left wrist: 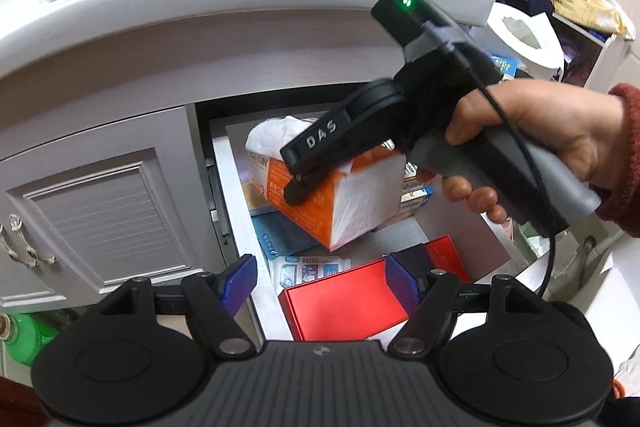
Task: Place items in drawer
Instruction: 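Lower the tissue pack into the drawer beside the vitamin D boxes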
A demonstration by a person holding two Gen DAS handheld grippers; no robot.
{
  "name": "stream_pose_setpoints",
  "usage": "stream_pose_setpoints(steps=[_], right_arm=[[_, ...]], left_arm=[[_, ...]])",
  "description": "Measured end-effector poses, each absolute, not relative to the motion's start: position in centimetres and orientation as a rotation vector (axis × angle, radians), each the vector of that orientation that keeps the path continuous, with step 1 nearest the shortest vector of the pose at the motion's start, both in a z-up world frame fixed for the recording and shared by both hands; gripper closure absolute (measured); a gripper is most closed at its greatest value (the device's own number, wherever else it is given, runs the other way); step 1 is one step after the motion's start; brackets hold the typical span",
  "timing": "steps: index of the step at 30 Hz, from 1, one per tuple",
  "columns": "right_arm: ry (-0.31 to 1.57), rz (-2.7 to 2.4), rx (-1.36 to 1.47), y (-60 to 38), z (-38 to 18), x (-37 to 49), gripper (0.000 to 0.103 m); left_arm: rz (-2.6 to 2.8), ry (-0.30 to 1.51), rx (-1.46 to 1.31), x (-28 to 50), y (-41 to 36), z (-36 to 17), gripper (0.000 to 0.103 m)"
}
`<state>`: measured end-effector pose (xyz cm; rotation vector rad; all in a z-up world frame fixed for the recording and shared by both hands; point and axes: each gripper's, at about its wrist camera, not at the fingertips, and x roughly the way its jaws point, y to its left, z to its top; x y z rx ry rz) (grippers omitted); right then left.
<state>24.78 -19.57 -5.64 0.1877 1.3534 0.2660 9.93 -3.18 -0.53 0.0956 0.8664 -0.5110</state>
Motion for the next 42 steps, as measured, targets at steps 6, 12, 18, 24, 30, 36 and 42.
stream_pose_setpoints(steps=[6, 12, 18, 24, 30, 36, 42], right_arm=[[1.387, 0.235, 0.161, -18.6, -7.3, 25.3, 0.014], [1.434, 0.238, 0.202, -18.3, -8.0, 25.7, 0.012], [1.423, 0.283, 0.227, -19.3, -6.2, 24.6, 0.010], [1.368, 0.358, 0.271, -21.4, -2.9, 23.3, 0.010], [1.380, 0.372, 0.100, -20.6, -3.1, 23.0, 0.020], [1.384, 0.342, 0.042, -18.6, -5.5, 23.1, 0.025], [1.337, 0.292, 0.017, -18.1, -6.2, 23.5, 0.025]], left_arm=[[-0.514, 0.862, 0.078, 10.1, -2.8, -0.4, 0.019], [-0.517, 0.855, 0.073, 9.9, -2.8, 0.0, 0.019], [-0.517, 0.853, 0.066, 10.1, -2.9, 0.0, 0.019], [-0.525, 0.851, 0.075, 10.3, -3.2, -0.2, 0.019], [-0.531, 0.851, 0.077, 10.2, -3.6, -0.1, 0.019], [-0.528, 0.851, 0.075, 10.1, -3.4, -0.1, 0.019], [-0.517, 0.854, 0.067, 10.3, -3.0, -0.2, 0.019]])
